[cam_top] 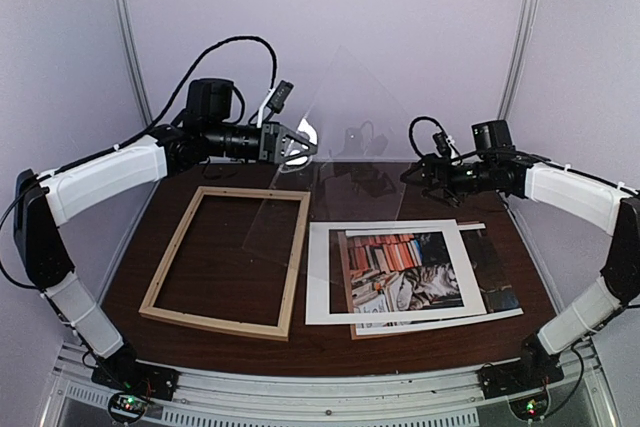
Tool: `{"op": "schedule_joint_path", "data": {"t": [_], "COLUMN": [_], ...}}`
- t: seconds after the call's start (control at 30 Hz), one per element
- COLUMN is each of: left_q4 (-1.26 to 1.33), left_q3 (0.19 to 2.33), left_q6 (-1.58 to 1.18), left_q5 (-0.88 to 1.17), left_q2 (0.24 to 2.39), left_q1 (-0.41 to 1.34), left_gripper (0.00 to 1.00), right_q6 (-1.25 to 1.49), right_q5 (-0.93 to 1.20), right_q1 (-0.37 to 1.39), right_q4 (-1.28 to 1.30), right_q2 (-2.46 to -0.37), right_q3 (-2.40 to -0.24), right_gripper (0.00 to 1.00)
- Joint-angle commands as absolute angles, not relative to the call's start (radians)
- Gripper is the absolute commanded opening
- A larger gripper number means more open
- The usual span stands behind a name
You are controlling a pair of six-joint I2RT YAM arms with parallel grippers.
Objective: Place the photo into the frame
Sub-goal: Pass from the left arm to the right
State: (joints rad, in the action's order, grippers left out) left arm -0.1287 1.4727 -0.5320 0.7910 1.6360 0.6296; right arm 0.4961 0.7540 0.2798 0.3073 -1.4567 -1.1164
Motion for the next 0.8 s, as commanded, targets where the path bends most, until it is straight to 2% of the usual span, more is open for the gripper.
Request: {"op": "schedule_joint_path", "data": {"t": [0.0,0.57,0.67,0.77], "left_q4": [0.067,0.271,0.312,0.353], "left_q3": [1.444,1.407,1.383,1.349], "left_q6": [-0.601,-0.744,-0.78,-0.819], "left_q5": [0.821,0.845,0.837,0.818], "left_q2": [1.59,1.607,1.609,1.612], "left_q1": [0.631,0.619,0.604,0.589], "left_gripper": [0.0,0.0,0.0,0.0], "right_q6": [0.548,0.636,0.692,0.77], "right_q5": [0.815,0.96,1.0,1.049], "right_q1": [0.297,0.301,0.301,0.299], "right_q4": [0.132,-0.188,-0.281,-0.418], "right_q2": [-1.485,-1.556,-1.563,-1.577], "right_q3": [-1.091,-1.0,-0.986,-0.974], "right_gripper": [1.0,1.0,0.98,0.91]}}
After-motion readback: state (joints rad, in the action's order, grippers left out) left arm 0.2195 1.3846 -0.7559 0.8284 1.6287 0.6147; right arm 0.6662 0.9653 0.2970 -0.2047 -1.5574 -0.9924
